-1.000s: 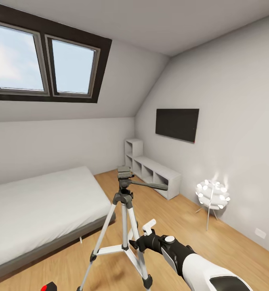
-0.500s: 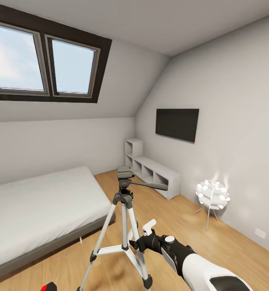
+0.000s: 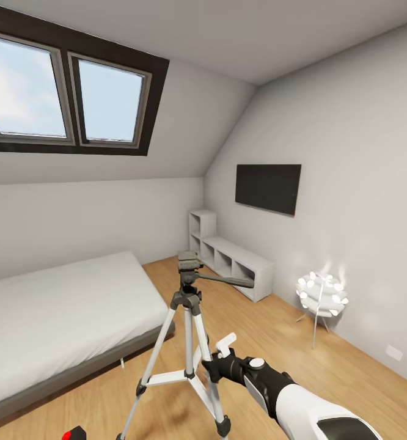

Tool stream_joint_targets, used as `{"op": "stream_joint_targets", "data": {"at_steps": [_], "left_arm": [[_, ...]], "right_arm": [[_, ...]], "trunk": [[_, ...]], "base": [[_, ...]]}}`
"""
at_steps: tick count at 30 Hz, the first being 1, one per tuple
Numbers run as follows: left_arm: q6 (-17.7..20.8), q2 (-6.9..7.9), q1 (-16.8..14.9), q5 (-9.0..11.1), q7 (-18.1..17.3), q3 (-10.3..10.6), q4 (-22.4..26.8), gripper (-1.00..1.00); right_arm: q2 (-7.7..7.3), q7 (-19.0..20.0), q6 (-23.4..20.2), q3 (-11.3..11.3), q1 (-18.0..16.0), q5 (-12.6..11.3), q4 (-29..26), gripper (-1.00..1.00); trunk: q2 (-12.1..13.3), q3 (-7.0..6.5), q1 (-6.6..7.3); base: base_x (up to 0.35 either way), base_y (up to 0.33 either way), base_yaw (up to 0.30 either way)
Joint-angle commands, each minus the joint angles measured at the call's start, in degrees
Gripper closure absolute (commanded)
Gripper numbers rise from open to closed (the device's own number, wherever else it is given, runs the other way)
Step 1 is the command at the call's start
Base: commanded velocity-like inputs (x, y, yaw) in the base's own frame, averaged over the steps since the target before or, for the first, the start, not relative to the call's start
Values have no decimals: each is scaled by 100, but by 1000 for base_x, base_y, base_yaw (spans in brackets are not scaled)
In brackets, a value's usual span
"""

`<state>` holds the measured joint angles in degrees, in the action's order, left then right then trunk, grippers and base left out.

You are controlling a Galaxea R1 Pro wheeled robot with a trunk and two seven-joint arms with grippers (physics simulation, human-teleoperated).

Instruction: Attach the digital camera to the camera tripod in the bedroom.

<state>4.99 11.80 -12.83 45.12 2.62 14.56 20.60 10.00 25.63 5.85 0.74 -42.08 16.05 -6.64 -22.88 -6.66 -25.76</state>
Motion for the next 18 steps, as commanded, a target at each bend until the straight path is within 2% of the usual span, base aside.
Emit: {"op": "stream_joint_targets", "data": {"at_steps": [1, 14, 16, 18], "left_arm": [[19, 6, 0, 32, 28, 38, 13, 100], [12, 23, 0, 46, 28, 38, 14, 100], [14, 71, 0, 124, 39, 17, 52, 100], [24, 194, 0, 198, 54, -63, 126, 100]], "right_arm": [[0, 0, 23, 5, -2, 39, 4, 100], [0, -4, 32, -2, -2, 34, 5, 100], [0, -5, 36, -6, -2, 33, 5, 100], [0, -5, 37, -9, -2, 36, 5, 100]], "trunk": [[-5, 3, -2], [-5, 3, -2], [-5, 3, -2], [-5, 3, -2]], "base": [[0, 0, 0], [0, 0, 0], [0, 0, 0], [0, 0, 0]]}}
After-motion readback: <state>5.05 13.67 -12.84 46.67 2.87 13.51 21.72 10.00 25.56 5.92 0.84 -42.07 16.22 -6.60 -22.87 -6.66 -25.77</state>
